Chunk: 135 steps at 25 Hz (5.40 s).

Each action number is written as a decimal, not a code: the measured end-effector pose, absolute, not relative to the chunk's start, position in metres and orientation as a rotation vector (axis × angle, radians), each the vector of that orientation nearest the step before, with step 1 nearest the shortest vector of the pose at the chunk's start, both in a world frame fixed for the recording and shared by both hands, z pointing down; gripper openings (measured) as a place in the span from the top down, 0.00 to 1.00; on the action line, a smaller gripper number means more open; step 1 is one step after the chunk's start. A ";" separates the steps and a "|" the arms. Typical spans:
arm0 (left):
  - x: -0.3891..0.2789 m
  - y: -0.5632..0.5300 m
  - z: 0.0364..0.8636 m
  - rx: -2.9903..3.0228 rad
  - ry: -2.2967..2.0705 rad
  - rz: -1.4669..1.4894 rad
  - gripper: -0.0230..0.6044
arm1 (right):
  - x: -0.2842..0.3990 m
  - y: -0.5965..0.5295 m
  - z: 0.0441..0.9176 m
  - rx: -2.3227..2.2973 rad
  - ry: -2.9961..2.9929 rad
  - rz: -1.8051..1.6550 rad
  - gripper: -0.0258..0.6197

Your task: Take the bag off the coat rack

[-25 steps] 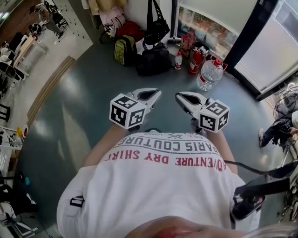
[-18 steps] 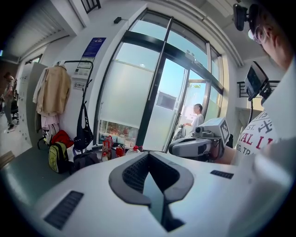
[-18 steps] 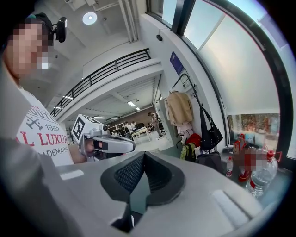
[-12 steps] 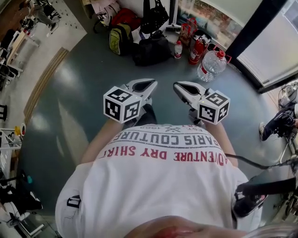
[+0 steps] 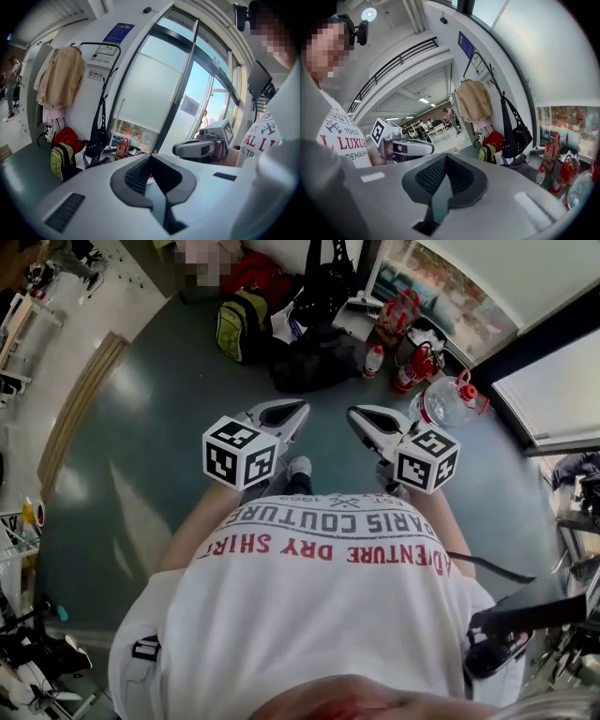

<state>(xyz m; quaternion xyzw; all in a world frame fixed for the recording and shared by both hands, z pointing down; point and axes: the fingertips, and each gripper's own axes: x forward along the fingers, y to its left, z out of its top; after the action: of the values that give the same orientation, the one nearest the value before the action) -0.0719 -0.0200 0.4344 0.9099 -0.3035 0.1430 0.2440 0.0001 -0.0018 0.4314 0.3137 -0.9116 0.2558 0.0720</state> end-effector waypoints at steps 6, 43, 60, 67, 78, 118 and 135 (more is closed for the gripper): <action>-0.114 -0.174 0.416 2.527 -0.833 0.392 0.96 | -0.038 -0.159 0.411 1.007 -2.736 0.627 0.96; -0.059 -0.501 0.462 2.353 -0.843 0.324 0.96 | 0.005 -0.489 0.466 0.924 -2.693 0.763 0.96; -0.083 -0.552 0.451 2.325 -0.888 0.297 0.96 | 0.011 -0.632 0.429 1.062 -2.711 0.460 0.87; -0.094 -0.574 0.463 2.263 -0.952 0.306 0.96 | 0.007 -0.700 0.460 1.117 -2.703 0.490 0.63; -0.101 -0.595 0.480 2.179 -0.993 0.268 0.96 | -0.014 -0.738 0.496 1.035 -2.684 0.568 0.63; -0.104 -0.571 0.447 2.243 -1.011 0.287 0.96 | 0.044 -0.706 0.311 1.376 -2.826 0.257 0.93; -0.118 -0.546 0.444 2.237 -1.059 0.246 0.96 | 0.054 -0.614 0.409 1.332 -2.726 0.498 0.93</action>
<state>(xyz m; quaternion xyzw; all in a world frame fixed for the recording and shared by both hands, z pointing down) -0.1183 -0.5459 0.4443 0.8517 -0.4031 0.0935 0.3216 0.0538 -0.6143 0.4085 0.4329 -0.8862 0.1620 0.0335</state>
